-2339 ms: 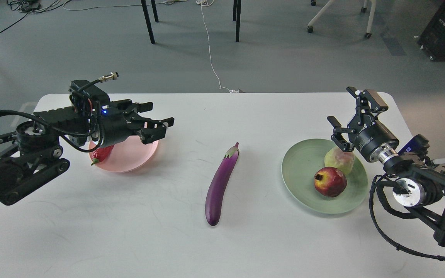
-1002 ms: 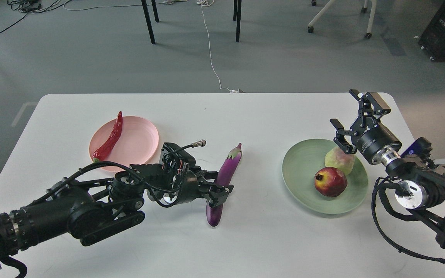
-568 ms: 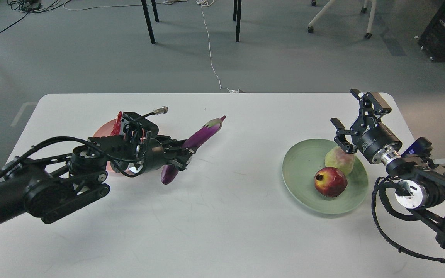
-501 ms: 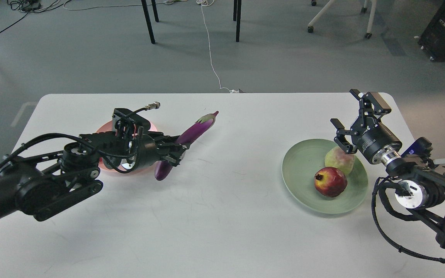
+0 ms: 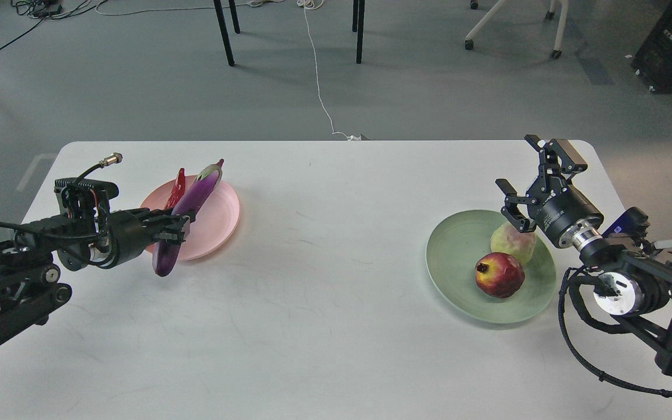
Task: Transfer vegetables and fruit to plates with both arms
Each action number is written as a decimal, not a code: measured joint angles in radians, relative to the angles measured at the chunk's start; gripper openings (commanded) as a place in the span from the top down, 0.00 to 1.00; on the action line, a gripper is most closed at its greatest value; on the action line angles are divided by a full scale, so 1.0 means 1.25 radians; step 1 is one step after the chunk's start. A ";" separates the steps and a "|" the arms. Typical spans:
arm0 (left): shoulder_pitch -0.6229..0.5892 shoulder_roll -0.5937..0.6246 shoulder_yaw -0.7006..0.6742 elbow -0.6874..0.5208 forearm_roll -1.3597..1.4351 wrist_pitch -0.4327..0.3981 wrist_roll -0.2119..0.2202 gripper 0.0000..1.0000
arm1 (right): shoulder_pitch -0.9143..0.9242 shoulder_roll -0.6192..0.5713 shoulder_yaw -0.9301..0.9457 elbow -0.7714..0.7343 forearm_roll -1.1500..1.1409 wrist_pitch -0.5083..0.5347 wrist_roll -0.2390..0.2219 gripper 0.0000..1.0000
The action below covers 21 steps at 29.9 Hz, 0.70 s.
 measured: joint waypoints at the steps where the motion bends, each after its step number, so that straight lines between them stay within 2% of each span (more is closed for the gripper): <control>1: 0.001 0.000 -0.001 0.009 0.000 0.000 0.000 0.57 | 0.000 0.000 0.000 0.000 0.000 0.000 0.000 0.01; 6: 0.002 -0.001 -0.005 0.026 -0.002 0.004 -0.004 0.19 | 0.000 0.004 0.000 0.000 0.000 0.000 0.000 0.01; 10: 0.002 -0.001 -0.006 0.026 -0.002 0.019 -0.007 0.13 | 0.000 0.006 0.000 -0.001 0.001 0.000 0.000 0.01; 18: -0.002 0.003 -0.011 0.019 -0.001 0.025 -0.008 0.09 | 0.000 0.004 0.000 -0.001 0.001 0.000 0.000 0.01; 21: -0.008 0.004 -0.045 0.014 -0.002 0.025 -0.009 0.06 | 0.000 0.003 0.000 -0.001 0.001 0.000 0.000 0.01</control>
